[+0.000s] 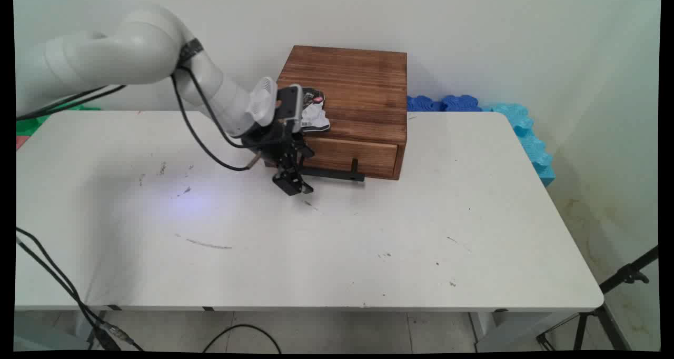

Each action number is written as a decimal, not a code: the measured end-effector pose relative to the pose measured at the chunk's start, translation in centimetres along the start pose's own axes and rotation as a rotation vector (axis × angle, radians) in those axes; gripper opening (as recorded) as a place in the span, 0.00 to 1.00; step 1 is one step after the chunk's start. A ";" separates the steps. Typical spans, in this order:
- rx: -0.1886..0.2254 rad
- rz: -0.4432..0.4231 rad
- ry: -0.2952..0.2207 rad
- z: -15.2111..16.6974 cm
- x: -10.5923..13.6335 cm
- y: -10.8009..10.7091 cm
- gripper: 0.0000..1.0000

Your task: Open the drawer

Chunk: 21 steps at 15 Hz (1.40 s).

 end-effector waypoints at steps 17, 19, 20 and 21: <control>0.005 0.044 -0.045 5.0 1.5 0.6 1.00; 0.002 0.045 -0.050 5.2 1.4 0.9 1.00; 0.000 0.044 -0.052 5.3 1.4 1.1 1.00; -0.002 0.044 -0.054 5.4 1.4 1.3 1.00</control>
